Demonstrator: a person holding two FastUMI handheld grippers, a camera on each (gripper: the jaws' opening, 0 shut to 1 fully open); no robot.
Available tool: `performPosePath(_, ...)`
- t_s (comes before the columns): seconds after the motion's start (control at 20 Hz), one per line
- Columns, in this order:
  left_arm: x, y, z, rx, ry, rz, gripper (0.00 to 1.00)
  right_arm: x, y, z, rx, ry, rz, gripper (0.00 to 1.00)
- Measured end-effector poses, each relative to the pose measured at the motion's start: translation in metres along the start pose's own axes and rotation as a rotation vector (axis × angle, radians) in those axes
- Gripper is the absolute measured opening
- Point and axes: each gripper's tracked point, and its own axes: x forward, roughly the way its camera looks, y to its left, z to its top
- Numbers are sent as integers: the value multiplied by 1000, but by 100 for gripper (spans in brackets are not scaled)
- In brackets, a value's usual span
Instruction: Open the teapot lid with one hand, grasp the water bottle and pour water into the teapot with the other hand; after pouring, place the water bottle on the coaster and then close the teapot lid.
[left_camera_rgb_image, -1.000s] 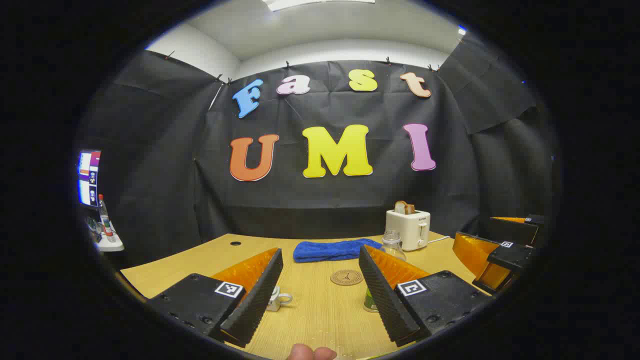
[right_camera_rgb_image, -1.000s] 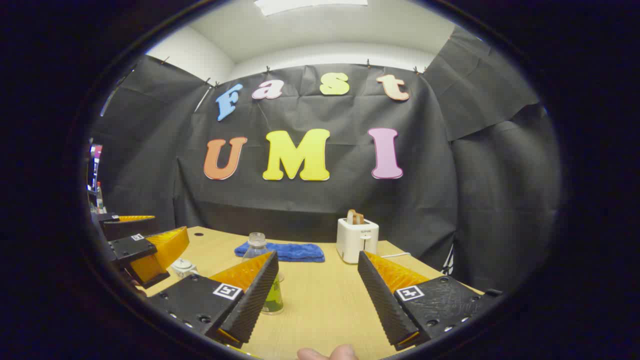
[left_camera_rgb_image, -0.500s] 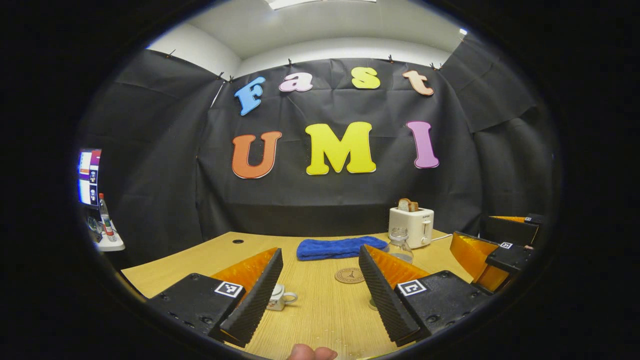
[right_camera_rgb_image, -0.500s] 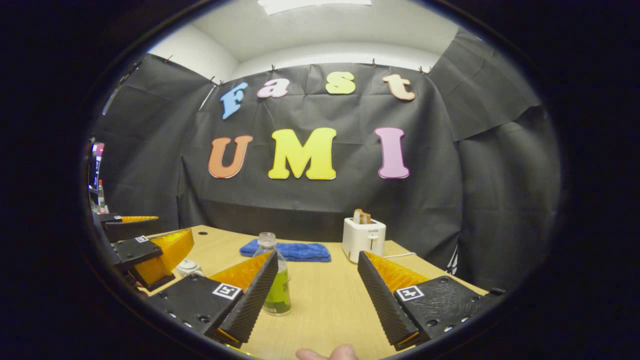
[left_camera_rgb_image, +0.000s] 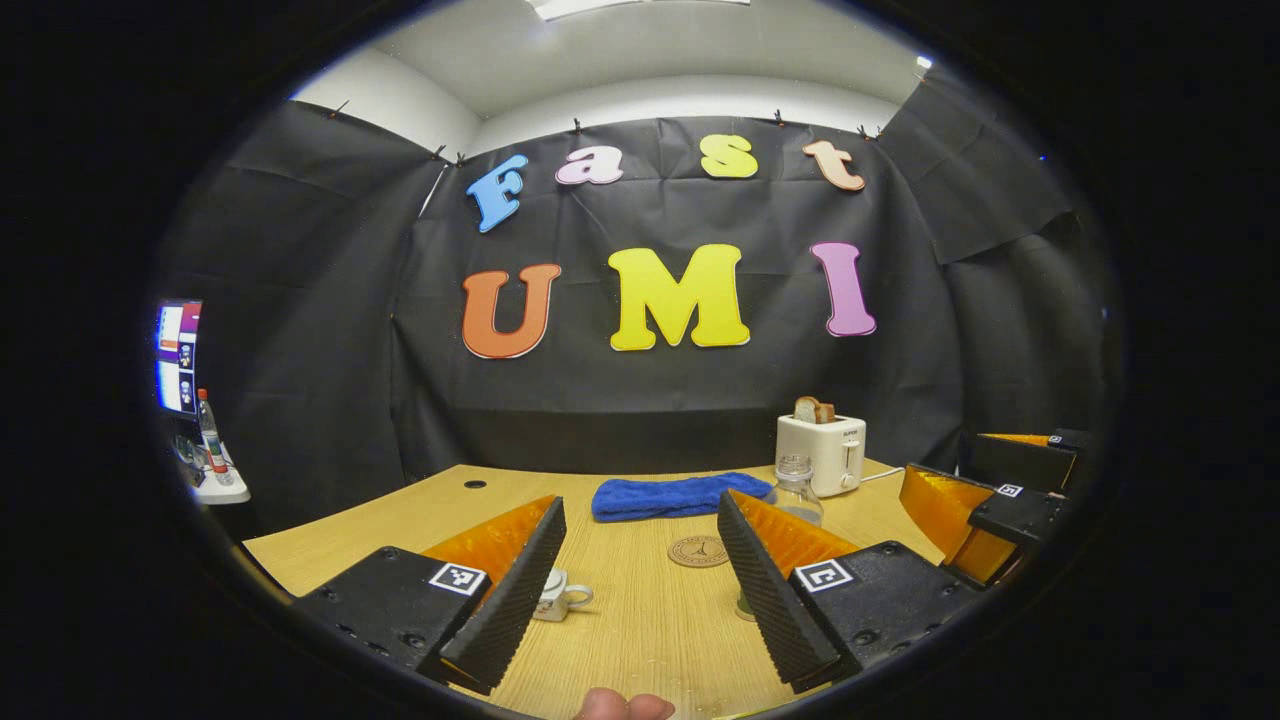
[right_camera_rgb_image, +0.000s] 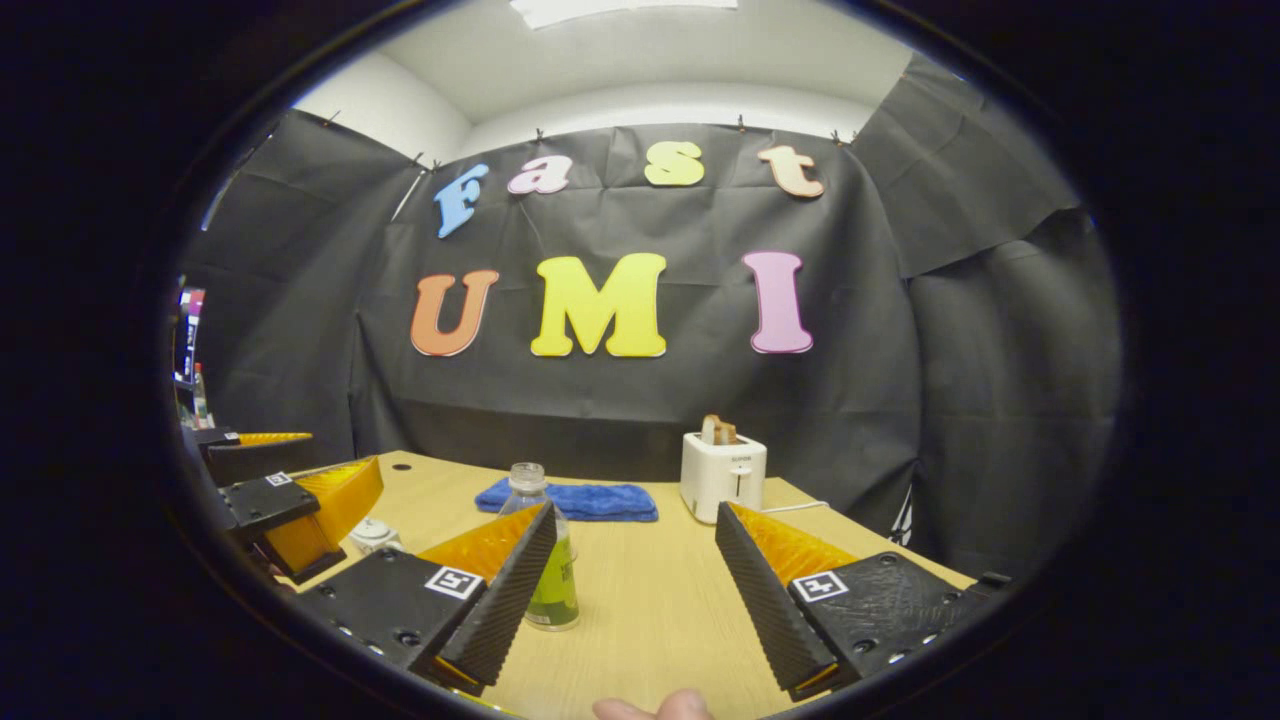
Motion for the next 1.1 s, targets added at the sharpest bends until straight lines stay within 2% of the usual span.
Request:
performPosePath(0.15,2,1,0,-4,-4,3,96,0,1,-2,3,4,7,99)
performPosePath(0.4,5,8,-8,-15,9,22,96,3,0,-8,19,6,20,96)
performPosePath(0.45,5,10,-12,-24,16,21,96,5,0,-9,18,9,23,99)
performPosePath(0.5,5,13,-19,-26,29,23,96,6,0,-12,15,11,28,96)
performPosePath(0.6,3,25,-37,-21,59,45,96,8,0,-18,7,19,43,99)
performPosePath(0.8,13,50,-71,18,123,96,96,11,-1,-34,-14,42,62,96)
performPosePath(0.85,17,55,-76,18,136,103,96,12,-1,-38,-14,51,66,99)
performPosePath(1.1,48,71,-96,-20,176,93,96,19,-14,-47,-3,74,52,96)
